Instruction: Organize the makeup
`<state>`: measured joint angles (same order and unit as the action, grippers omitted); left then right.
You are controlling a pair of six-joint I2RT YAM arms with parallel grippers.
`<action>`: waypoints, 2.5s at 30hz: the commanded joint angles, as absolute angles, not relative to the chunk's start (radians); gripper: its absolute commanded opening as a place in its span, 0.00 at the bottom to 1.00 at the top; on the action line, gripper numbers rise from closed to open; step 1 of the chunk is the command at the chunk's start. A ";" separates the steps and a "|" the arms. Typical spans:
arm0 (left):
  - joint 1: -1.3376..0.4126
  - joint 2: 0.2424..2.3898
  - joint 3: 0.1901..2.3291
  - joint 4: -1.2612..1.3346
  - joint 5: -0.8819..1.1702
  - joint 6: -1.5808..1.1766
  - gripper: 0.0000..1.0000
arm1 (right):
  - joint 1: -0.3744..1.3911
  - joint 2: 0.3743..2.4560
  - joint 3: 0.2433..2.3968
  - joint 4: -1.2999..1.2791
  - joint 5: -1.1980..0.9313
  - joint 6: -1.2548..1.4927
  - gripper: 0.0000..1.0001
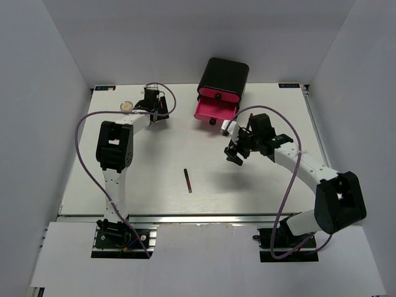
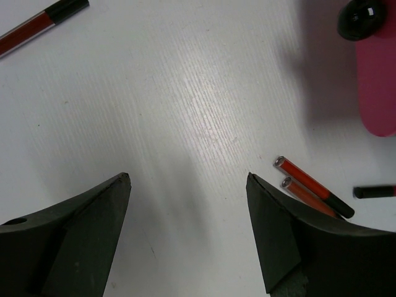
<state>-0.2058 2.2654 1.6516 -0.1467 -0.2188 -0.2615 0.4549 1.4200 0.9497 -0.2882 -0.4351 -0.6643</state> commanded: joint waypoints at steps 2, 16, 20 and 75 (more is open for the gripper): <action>-0.238 1.998 1.568 -0.074 -0.094 -0.305 0.16 | 0.393 1.326 0.977 -0.247 -0.466 -0.596 0.80; -0.537 1.857 1.393 0.089 -0.035 -0.477 0.16 | 0.155 1.183 0.959 -0.094 -0.577 -0.407 0.28; -0.564 1.952 1.523 0.063 -0.066 -0.469 0.19 | 0.153 1.166 0.933 -0.086 -0.572 -0.396 0.27; -0.568 2.140 1.782 -0.101 -0.178 -0.400 0.98 | 0.133 1.137 0.874 -0.072 -0.574 -0.380 0.54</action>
